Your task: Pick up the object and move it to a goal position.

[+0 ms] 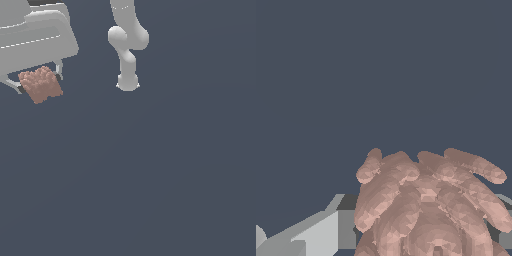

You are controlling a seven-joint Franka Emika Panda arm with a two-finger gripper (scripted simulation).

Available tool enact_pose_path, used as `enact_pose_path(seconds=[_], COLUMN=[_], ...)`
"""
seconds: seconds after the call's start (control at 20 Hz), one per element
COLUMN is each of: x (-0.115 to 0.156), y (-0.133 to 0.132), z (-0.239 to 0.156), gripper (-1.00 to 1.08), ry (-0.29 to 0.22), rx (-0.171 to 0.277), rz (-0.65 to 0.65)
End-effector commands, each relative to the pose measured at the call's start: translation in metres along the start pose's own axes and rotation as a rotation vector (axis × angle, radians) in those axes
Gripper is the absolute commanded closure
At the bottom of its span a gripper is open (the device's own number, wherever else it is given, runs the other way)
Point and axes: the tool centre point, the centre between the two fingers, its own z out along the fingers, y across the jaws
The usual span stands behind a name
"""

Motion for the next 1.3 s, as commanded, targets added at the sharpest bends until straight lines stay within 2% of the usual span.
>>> enact_pose_path(seconds=[0.0,0.55,1.25], x=[-0.004,-0.014,-0.016], y=[0.004,0.015,0.018], z=[-0.014,-0.052,-0.062], gripper=[1.08,1.08,1.08], ry=[-0.001,-0.001,-0.001], rx=[0.001,0.0,0.0], rz=[0.0,0.0,0.0])
